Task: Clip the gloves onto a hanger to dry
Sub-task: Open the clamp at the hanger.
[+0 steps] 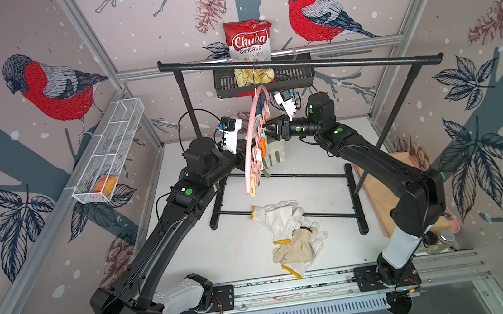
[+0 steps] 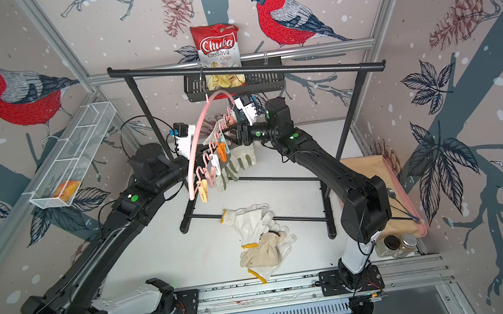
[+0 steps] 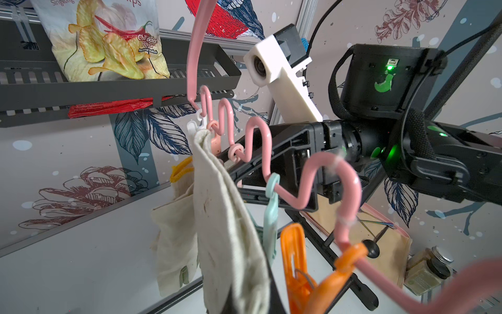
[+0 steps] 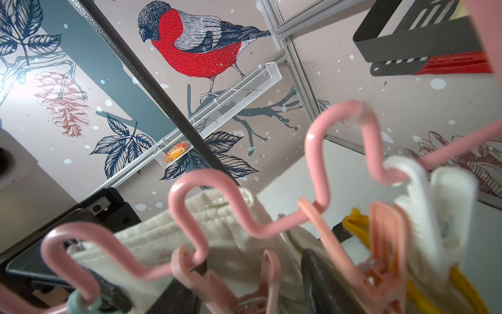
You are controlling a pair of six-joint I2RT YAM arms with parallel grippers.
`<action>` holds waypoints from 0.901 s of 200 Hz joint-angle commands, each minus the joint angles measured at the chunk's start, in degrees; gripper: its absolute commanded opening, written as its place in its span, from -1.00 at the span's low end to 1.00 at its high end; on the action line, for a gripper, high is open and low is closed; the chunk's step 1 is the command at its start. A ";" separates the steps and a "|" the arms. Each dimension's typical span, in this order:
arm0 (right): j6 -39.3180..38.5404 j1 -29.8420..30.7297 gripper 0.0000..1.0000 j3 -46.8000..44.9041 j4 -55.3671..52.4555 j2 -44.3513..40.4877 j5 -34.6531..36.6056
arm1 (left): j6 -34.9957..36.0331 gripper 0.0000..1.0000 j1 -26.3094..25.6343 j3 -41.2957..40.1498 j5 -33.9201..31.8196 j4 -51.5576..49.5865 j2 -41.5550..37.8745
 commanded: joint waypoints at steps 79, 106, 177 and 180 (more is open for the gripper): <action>1.95 0.60 0.09 0.95 4.61 0.91 -2.99 | 0.77 -1.00 -0.26 0.25 -0.13 1.93 0.01; 2.11 0.60 0.06 0.90 4.71 1.00 -3.28 | 0.84 -1.00 -0.37 0.26 -0.16 1.94 -0.07; 2.09 0.51 -0.11 0.87 4.80 0.76 -3.48 | 0.76 -1.00 -0.48 0.26 -0.12 2.02 -0.02; 2.00 0.51 -0.12 0.88 4.80 0.80 -3.42 | 0.74 -1.00 -0.50 0.32 -0.12 1.97 -0.03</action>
